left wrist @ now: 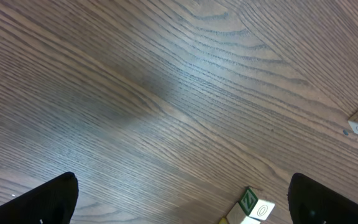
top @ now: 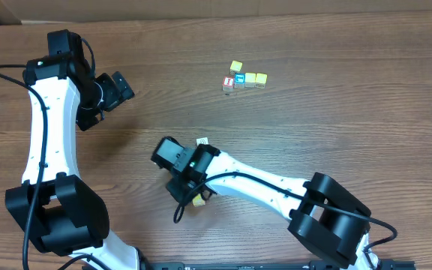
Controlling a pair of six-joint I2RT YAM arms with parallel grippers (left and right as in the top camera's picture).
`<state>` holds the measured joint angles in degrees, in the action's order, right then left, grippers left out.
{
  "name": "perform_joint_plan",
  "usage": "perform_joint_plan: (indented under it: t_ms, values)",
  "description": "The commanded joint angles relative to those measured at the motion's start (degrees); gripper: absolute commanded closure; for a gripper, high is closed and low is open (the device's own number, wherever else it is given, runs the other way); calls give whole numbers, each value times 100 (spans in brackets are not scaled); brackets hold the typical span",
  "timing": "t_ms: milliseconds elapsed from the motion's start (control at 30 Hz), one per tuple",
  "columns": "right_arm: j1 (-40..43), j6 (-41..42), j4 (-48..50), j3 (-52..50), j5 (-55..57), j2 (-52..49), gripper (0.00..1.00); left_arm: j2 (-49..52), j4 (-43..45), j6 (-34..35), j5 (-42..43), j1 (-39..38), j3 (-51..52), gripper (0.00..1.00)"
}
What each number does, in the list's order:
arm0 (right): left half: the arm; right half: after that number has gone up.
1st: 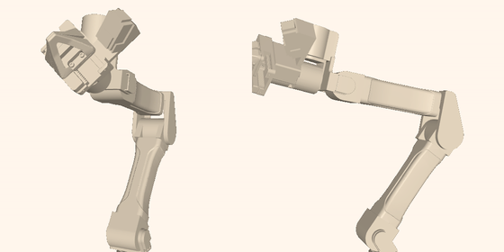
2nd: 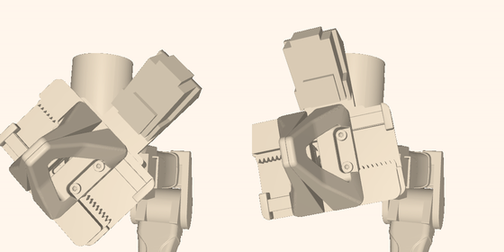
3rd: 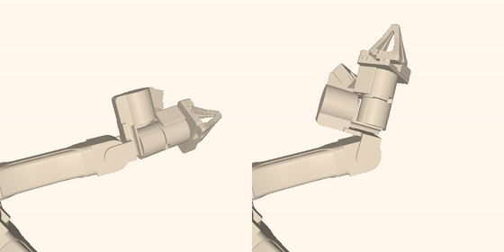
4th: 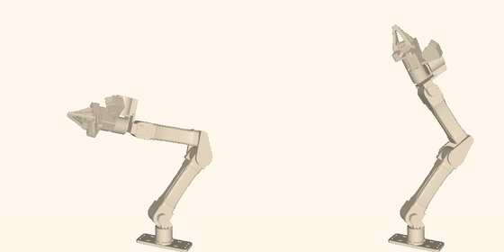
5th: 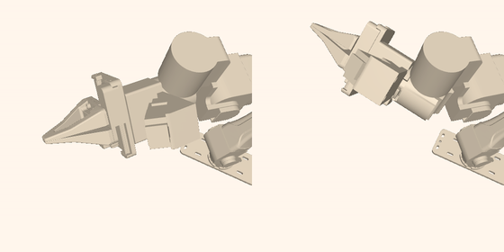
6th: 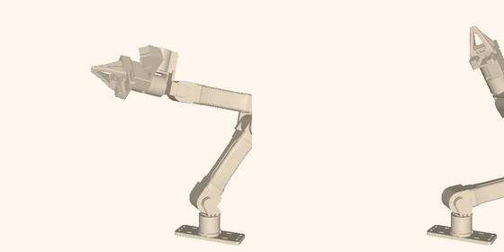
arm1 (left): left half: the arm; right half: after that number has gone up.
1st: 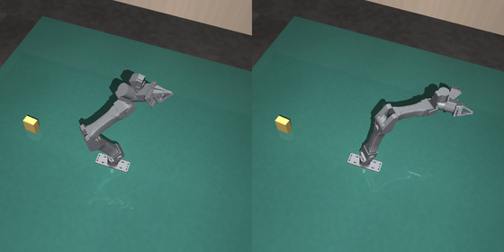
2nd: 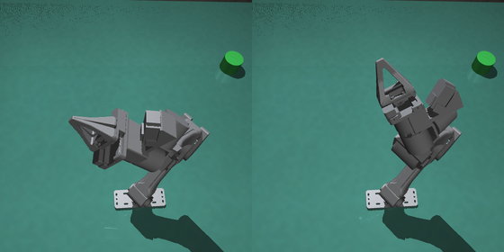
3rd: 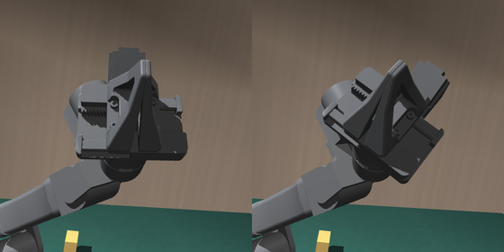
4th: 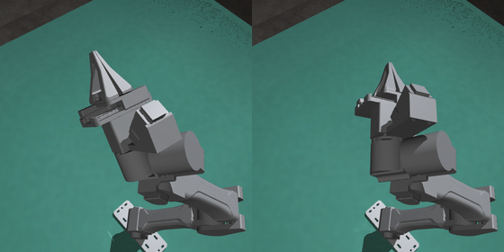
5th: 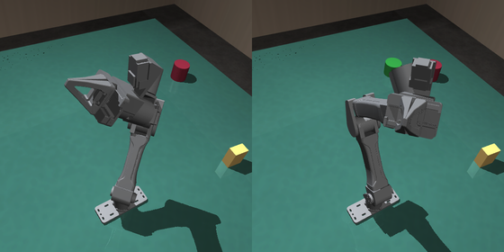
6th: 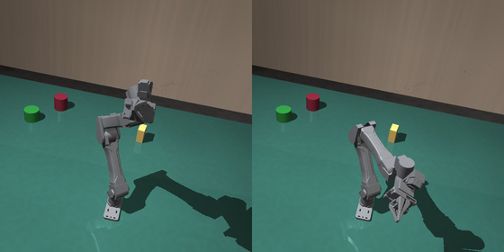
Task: Flip 5 blocks
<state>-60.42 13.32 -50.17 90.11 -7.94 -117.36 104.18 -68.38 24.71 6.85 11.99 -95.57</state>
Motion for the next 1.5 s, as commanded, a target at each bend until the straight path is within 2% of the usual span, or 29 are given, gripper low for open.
perform_joint_plan:
  t_ms: [0, 100, 267, 333, 767, 1267, 1467]
  values:
    - [4, -448, -146, 385, -186, 376, 72, 50, -13, -46, 4, -55, -11, 0]
    - [-28, -896, -358, 393, -205, 411, 72, 50, -13, -46, 4, -55, -11, 0]
    - [-175, -1351, -894, 356, -201, 238, 92, 50, -13, -46, 4, -55, -11, 0]
    - [-289, -1517, -984, 319, -199, 140, 95, 50, -15, -46, 4, -55, -11, 0]
    - [-662, -1161, -306, 284, 645, -487, 96, 50, -15, -46, 4, -55, -11, 0]
    - [-444, -1161, -590, 212, 1143, -621, 96, 50, -13, -46, 4, -55, -11, 0]
    - [-308, -1163, -695, 234, 1001, -619, 96, 50, -13, -46, 4, -55, -11, 0]
